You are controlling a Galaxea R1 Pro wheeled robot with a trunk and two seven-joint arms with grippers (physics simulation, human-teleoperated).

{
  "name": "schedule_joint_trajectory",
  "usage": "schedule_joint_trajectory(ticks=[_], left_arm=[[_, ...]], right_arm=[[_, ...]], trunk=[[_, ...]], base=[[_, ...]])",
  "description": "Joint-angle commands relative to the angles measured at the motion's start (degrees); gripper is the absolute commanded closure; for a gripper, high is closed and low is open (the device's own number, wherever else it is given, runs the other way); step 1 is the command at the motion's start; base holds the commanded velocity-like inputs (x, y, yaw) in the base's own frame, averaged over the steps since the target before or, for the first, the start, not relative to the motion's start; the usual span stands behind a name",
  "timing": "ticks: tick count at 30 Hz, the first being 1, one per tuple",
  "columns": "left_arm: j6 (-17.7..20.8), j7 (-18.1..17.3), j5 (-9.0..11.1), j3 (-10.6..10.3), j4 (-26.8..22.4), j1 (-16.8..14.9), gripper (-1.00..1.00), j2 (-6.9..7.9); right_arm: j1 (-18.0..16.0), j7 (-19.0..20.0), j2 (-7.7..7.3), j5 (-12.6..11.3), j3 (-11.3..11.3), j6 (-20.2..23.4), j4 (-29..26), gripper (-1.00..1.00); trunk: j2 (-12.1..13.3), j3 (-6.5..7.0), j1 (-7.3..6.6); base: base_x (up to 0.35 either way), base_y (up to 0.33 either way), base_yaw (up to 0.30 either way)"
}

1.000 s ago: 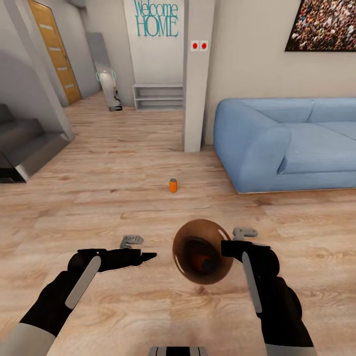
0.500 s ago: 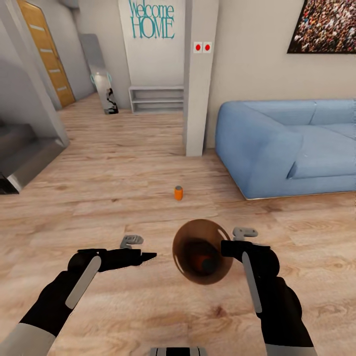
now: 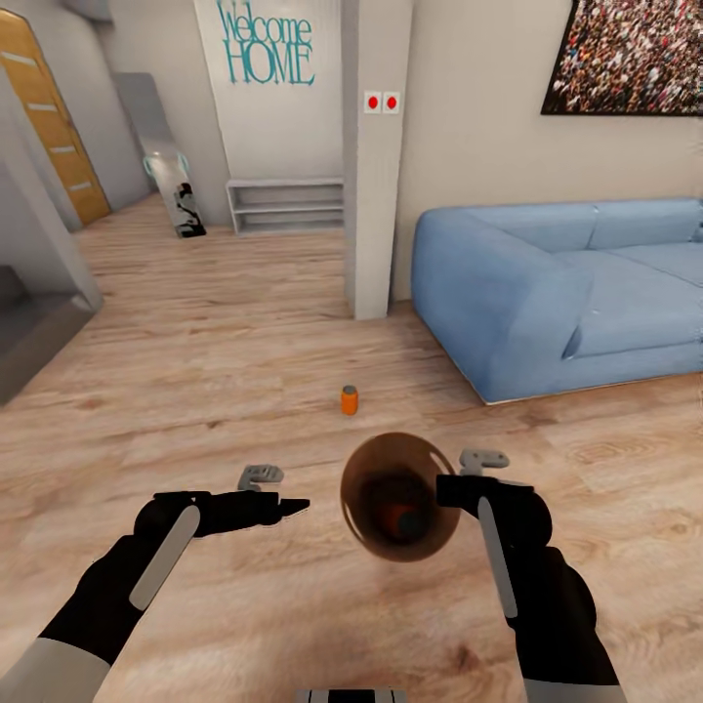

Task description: Put the three can of soda from the living room inside the tash can in the kitchen.

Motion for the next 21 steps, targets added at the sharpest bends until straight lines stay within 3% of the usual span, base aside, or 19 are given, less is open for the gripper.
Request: schedule_joint_trajectory(ticks=[1,21], left_arm=[[0.0,0.0,0.0,0.0,0.0,0.0,-1.00,0.00],[0.0,0.0,0.0,-0.1,0.0,0.0,-1.00,0.00]], right_arm=[[0.0,0.2,0.01,-1.1,0.0,0.0,0.0,1.00],[0.0,0.2,0.01,-1.1,-0.1,0.0,0.0,1.00]], trunk=[[0.0,0.07,0.00],[0.0,1.38,0.00]], base=[[0.257,0.280,-0.179],[0.258,0.276,-0.180]])
